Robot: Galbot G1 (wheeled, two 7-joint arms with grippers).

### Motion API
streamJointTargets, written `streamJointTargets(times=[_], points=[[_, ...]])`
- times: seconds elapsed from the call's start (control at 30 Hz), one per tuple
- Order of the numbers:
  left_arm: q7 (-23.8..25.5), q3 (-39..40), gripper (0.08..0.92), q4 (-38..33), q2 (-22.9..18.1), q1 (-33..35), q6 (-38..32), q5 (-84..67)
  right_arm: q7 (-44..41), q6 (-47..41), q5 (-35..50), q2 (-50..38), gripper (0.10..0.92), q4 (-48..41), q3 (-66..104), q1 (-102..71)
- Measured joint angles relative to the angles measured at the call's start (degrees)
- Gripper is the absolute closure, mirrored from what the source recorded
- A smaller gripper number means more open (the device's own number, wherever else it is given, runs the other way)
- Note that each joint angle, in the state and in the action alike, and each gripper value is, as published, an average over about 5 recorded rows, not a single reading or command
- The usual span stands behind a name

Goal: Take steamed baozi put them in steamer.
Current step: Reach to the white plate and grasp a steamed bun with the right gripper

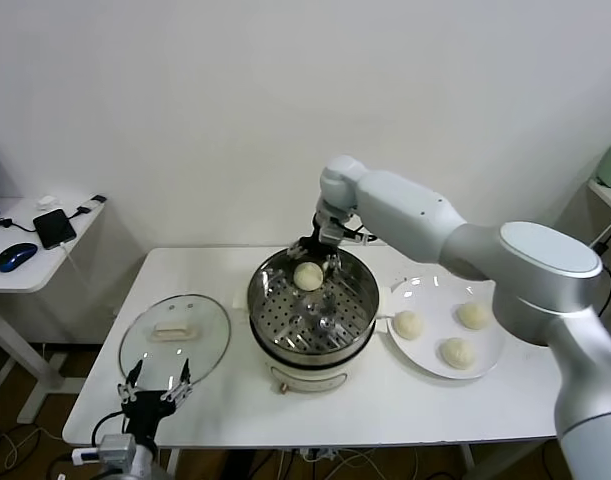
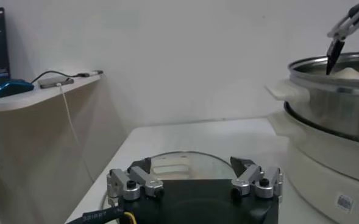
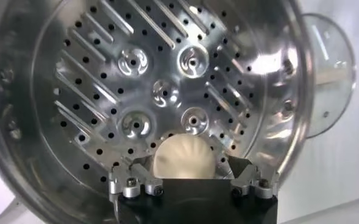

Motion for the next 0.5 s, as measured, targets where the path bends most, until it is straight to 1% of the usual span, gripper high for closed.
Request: streamJointTargets(times=[0.13,0.23,0.37,0.5], points=[[0.1,-0.1,0.177,-0.2,0.3,0.3,0.1,-0.1,-1.4,-1.6,6.1,-5.0,0.203,5.2,0.1,2.5],[0.3,-0.2,0.177,-0.3,0.6,0.2,0.3,-0.3,-2.5,-5.8,9.6,-9.4,0.203,9.1,0.7,3.8],[0.7,0.0,0.177,-0.3,1.1,0.0,0.7,-0.8,-4.3,-15.8,12.4,-15.5,0.203,13.8,2.2,4.6],[1.1,0.2,0.177,-0.7,1.4,0.0,1.1,-1.3,-6.4,-30.1,13.1,-21.7,0.203,18.0,4.0,4.1]])
